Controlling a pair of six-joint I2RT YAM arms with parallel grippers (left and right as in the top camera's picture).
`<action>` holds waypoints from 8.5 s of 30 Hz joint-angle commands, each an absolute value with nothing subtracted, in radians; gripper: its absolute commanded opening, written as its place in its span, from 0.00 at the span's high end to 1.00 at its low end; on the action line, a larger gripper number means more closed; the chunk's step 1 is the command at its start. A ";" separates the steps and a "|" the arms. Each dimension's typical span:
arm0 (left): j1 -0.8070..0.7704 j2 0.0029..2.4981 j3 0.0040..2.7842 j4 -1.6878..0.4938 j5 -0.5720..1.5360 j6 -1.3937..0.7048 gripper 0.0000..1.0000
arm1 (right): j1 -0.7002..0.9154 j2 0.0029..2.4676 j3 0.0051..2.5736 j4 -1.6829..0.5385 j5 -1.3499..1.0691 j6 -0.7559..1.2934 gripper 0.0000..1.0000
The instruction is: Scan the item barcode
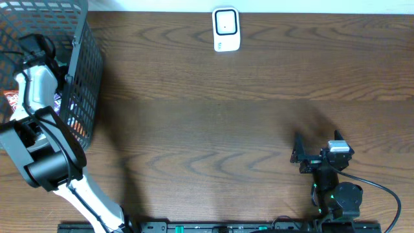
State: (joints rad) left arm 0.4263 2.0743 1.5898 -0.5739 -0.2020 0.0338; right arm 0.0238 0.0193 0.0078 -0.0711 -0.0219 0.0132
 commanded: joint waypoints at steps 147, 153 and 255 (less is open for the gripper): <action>0.439 2.109 1.579 -0.682 -0.173 -0.222 0.24 | 0.032 0.016 0.006 -0.075 -0.016 0.006 0.01; 0.460 2.109 1.579 -0.771 -0.221 -0.215 0.46 | 0.032 0.016 0.006 -0.075 -0.016 0.006 0.01; -0.298 1.577 1.623 -1.040 0.167 -0.251 0.02 | 0.032 0.016 0.006 -0.075 -0.016 0.006 0.01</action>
